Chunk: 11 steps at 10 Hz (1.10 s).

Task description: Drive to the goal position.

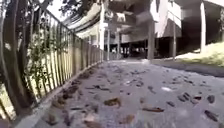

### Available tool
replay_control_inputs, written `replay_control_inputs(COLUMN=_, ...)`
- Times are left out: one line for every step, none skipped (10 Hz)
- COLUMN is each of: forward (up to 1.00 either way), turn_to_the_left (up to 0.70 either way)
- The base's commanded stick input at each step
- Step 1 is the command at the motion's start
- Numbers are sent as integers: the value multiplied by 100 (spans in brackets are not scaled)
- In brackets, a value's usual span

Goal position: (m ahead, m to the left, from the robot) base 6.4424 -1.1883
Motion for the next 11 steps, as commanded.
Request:
replay_control_inputs(forward=50, turn_to_the_left=0)
replay_control_inputs(forward=50, turn_to_the_left=0)
replay_control_inputs(forward=50, turn_to_the_left=0)
replay_control_inputs(forward=50, turn_to_the_left=1)
replay_control_inputs(forward=50, turn_to_the_left=9)
replay_control_inputs(forward=50, turn_to_the_left=35)
replay_control_inputs(forward=50, turn_to_the_left=50)
replay_control_inputs(forward=50, turn_to_the_left=47)
replay_control_inputs(forward=50, turn_to_the_left=0)
replay_control_inputs(forward=50, turn_to_the_left=0)
replay_control_inputs(forward=50, turn_to_the_left=0)
